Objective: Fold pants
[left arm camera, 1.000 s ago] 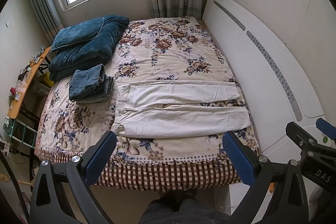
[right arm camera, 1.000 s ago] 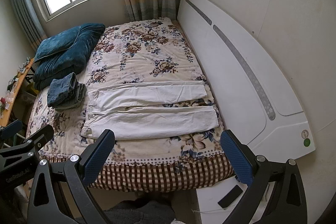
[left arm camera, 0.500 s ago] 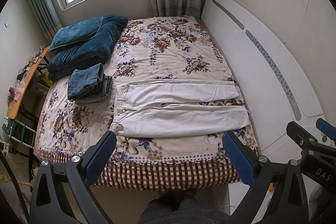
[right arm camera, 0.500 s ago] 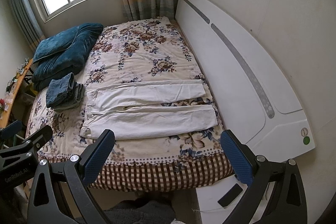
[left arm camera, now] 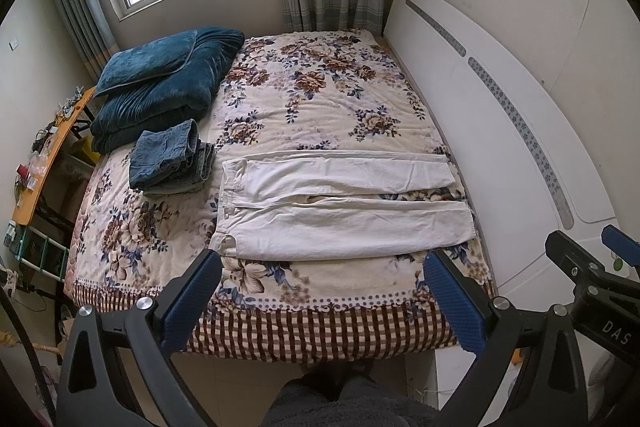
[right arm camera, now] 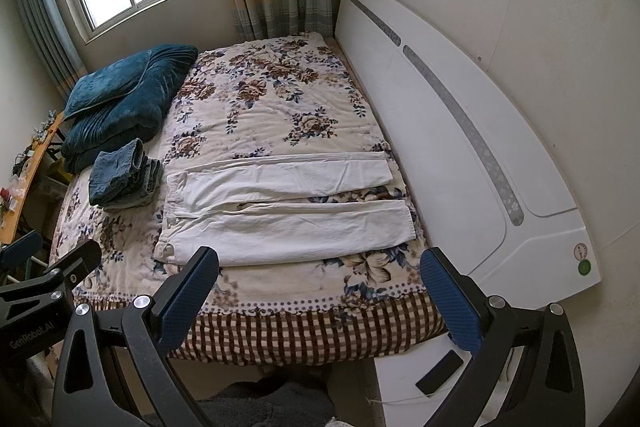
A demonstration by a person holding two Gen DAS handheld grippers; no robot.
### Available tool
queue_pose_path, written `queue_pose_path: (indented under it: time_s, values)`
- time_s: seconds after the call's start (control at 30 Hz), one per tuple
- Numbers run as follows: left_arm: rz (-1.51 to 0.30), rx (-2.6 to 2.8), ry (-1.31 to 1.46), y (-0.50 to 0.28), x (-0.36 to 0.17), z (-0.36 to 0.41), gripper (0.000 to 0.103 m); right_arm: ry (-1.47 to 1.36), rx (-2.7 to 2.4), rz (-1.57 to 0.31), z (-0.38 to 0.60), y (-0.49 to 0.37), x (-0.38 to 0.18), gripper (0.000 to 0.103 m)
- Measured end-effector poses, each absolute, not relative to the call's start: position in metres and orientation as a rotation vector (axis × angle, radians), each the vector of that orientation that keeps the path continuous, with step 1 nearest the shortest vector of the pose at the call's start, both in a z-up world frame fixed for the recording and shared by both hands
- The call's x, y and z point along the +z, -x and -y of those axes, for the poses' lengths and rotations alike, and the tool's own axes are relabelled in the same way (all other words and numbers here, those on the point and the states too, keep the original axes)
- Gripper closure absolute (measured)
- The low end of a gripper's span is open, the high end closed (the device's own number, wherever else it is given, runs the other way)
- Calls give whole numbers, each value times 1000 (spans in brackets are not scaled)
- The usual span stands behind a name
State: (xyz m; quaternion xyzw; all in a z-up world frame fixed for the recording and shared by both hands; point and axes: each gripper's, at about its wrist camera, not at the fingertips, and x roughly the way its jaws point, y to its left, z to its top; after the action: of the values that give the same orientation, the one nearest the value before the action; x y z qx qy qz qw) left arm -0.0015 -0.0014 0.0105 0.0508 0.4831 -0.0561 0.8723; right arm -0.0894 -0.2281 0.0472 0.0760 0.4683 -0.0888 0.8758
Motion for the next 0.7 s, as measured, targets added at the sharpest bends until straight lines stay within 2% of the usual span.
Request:
queue_pose_path:
  time_s: [0.7]
  values:
    - [-1007,-98,-105,-13,1,2,0,-207,-176,-983,232,85,35,0]
